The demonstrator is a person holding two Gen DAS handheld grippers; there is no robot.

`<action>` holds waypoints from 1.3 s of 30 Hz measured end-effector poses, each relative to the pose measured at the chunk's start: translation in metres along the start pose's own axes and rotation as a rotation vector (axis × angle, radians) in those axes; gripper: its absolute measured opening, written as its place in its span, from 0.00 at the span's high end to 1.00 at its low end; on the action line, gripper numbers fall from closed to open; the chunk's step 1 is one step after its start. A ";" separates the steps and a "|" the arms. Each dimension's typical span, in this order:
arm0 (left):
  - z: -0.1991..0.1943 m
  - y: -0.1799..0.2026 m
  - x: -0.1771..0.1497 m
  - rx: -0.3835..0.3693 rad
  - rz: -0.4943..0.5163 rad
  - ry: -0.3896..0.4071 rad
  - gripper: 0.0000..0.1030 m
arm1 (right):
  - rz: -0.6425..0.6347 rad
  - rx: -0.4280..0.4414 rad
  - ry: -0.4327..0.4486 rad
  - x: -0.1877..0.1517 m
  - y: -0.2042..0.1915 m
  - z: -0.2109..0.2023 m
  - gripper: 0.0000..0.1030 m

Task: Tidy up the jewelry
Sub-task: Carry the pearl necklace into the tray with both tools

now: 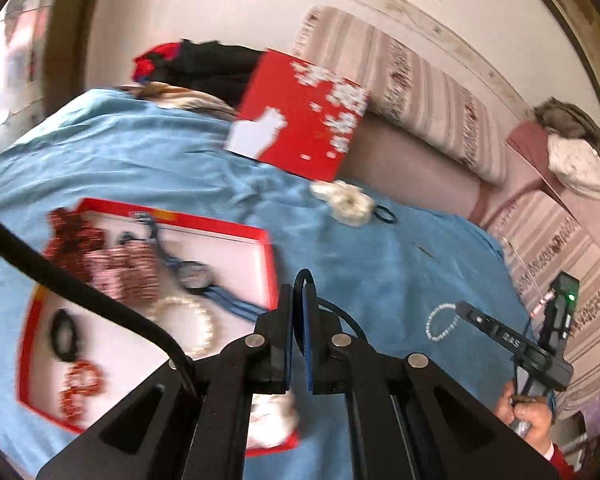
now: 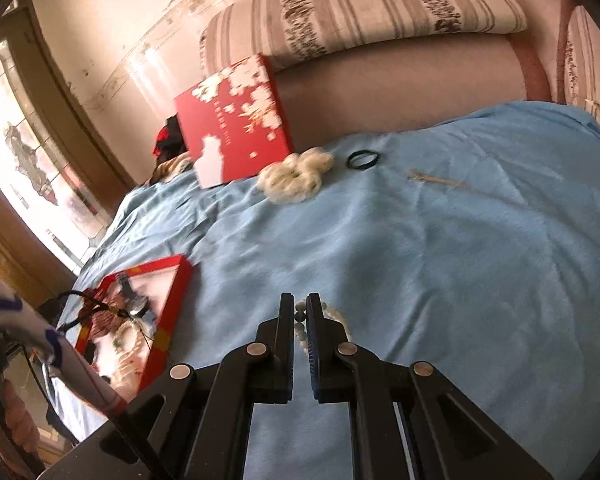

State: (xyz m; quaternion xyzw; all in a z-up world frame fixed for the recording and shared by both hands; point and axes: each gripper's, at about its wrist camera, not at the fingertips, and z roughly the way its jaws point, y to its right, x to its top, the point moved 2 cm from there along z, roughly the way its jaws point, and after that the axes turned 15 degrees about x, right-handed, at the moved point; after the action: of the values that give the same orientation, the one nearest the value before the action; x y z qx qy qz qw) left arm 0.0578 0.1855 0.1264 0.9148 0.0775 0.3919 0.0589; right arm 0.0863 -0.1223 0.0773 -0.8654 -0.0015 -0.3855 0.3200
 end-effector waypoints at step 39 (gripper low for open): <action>0.036 -0.177 -0.034 0.380 -0.172 -0.116 0.96 | -0.306 0.204 -0.376 -0.079 -0.261 0.178 0.93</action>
State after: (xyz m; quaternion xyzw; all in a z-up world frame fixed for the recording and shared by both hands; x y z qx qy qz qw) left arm 0.0443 0.3507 0.0476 0.9205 0.2244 0.3105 -0.0768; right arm 0.0844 0.2030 0.0803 -0.8748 -0.2308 -0.2596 0.3376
